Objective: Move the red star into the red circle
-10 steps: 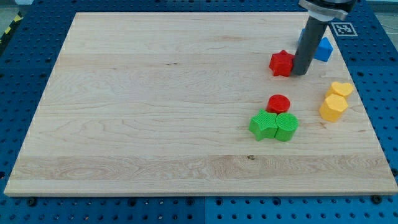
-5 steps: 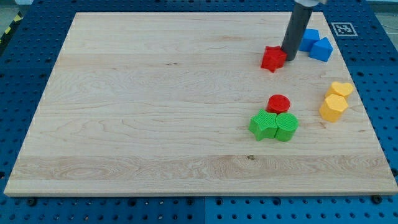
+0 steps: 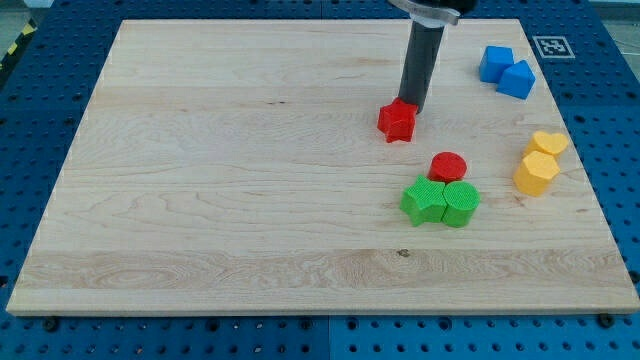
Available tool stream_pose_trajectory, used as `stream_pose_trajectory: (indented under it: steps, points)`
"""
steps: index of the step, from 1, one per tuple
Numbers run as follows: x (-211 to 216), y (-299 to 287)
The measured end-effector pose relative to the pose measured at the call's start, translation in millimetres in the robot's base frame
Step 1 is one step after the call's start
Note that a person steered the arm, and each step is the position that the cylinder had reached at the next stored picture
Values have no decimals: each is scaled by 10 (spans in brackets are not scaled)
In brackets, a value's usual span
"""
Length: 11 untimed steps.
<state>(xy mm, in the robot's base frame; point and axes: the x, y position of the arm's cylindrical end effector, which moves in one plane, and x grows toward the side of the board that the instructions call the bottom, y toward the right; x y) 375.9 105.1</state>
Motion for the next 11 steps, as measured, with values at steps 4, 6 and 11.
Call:
stream_pose_trajectory:
  steps: [4, 6, 11]
  points:
    - [76, -496]
    - [317, -498]
    - [439, -169]
